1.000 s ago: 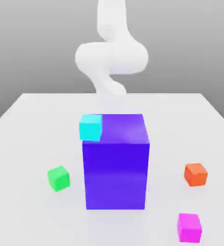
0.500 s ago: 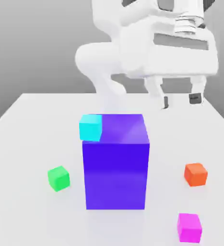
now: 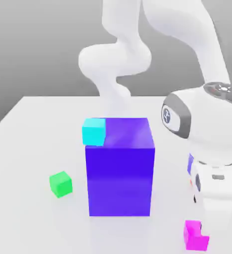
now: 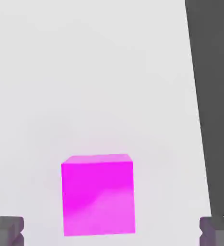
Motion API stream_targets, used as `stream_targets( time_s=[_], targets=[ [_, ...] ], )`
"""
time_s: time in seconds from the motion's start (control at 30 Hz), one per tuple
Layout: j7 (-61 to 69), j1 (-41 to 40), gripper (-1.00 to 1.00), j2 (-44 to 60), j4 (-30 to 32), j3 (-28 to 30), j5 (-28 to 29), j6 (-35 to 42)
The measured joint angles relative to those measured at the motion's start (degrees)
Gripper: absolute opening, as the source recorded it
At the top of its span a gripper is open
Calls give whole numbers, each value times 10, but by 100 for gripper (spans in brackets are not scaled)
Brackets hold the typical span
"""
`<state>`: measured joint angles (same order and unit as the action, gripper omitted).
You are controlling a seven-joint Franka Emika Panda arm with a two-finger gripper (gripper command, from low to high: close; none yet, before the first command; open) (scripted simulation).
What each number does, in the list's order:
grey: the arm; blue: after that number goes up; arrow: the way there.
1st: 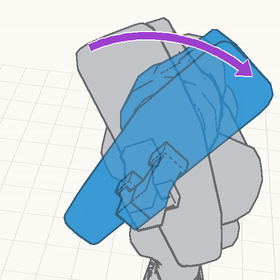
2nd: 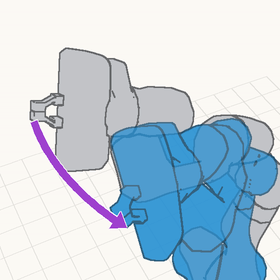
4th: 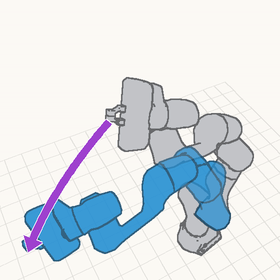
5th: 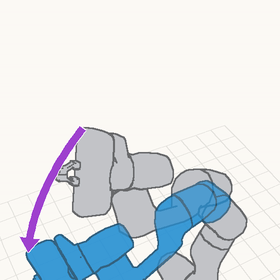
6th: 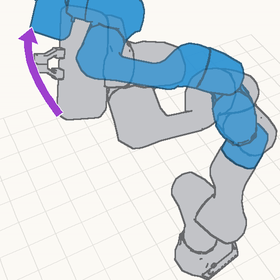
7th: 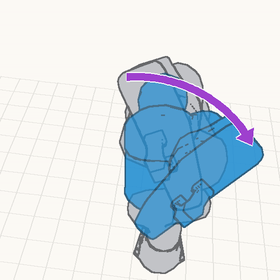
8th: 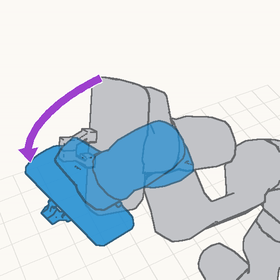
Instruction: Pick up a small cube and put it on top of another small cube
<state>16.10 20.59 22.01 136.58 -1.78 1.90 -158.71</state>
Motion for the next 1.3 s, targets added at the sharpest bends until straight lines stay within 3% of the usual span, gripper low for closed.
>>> stream_targets(
  time_s=[0.03, 0.07, 0.3, 0.5, 0.63, 0.9, 1.07, 1.3],
  targets=[
    [0, 1, 0, 21, -4, 1, 2, -16],
    [-1, 2, -100, 40, -8, 2, 3, -31],
    [-1, 2, -100, 44, -9, 3, 4, -33],
    [-1, 0, -100, -39, -5, 9, 9, 36],
    [-15, -18, -100, -60, -16, 69, 63, 40],
    [-67, -102, -100, -159, 40, 223, 225, 45],
    [-79, -219, -100, -254, 126, 268, 291, 57],
    [-16, -240, -100, -366, 272, 324, 234, 66]
  ],
)
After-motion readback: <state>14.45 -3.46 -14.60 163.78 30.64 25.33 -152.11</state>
